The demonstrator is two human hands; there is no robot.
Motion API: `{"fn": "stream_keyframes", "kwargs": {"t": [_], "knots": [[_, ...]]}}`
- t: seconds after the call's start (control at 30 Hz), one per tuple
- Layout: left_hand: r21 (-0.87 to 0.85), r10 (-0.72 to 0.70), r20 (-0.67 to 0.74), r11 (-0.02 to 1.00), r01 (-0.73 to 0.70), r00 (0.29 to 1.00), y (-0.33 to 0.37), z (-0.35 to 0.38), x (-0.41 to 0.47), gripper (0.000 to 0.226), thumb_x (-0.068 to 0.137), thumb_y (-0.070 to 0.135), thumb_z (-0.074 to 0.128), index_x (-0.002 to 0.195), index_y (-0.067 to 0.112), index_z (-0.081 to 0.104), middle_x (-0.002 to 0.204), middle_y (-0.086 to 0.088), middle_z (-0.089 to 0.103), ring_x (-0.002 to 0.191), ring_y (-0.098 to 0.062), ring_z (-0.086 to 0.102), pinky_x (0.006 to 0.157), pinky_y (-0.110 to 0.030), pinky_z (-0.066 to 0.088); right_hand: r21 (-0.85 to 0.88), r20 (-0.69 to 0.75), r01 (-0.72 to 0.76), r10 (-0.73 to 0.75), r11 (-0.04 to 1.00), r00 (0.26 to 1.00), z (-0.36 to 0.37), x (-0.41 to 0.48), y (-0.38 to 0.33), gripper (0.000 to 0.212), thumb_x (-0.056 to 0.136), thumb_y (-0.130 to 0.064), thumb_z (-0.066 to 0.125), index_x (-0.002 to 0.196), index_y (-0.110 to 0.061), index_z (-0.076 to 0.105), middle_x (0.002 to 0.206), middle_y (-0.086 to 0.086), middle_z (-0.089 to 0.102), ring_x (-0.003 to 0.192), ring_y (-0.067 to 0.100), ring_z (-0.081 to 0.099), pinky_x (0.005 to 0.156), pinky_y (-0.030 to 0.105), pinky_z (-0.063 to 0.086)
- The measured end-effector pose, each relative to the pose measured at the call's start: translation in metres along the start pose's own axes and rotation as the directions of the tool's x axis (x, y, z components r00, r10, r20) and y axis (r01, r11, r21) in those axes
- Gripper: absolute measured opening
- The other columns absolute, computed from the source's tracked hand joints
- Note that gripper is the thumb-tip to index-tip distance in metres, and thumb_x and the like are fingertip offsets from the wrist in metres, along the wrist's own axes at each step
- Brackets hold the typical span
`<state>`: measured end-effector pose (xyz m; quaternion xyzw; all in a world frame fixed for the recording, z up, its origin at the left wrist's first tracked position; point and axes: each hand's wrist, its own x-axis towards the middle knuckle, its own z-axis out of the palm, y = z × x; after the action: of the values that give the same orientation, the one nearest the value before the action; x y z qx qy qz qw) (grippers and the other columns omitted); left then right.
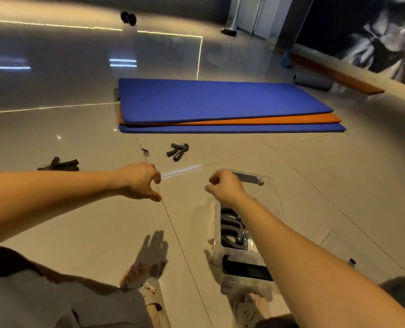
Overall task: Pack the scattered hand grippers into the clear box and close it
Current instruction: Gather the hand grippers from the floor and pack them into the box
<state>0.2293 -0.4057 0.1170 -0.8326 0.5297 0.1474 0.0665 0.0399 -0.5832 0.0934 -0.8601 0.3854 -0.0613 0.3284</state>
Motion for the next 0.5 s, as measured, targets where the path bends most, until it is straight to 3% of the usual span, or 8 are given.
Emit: {"fn": "stream_keyframes", "kwargs": {"t": [0.37,0.5], "knots": [[-0.199,-0.327,-0.111,0.933,0.301,0.939,-0.103,-0.049,-0.101,0.058,0.085,0.051,0.073,0.131,0.017,0.06,0.131,-0.006,0.062,0.111,-0.022,0.059,0.081,-0.028,0.042,0.021,0.078,0.108,-0.109,0.994,0.991,0.048,-0.001,-0.147,0.013,0.091,-0.02,0.069,0.099,-0.01,0.069,0.102,0.006,0.07,0.097,0.025,0.066,0.091,0.046,0.057],[-0.291,-0.4,-0.178,0.894,0.34,0.899,-0.133,-0.07,-0.105,0.062,0.084,0.049,0.074,0.135,0.016,0.058,0.136,-0.005,0.061,0.118,-0.024,0.058,0.088,-0.031,0.045,0.039,0.061,0.091,-0.094,0.995,0.994,0.051,0.018,-0.169,0.012,0.093,-0.021,0.067,0.099,-0.01,0.067,0.096,0.008,0.069,0.092,0.025,0.066,0.088,0.047,0.058]]}}
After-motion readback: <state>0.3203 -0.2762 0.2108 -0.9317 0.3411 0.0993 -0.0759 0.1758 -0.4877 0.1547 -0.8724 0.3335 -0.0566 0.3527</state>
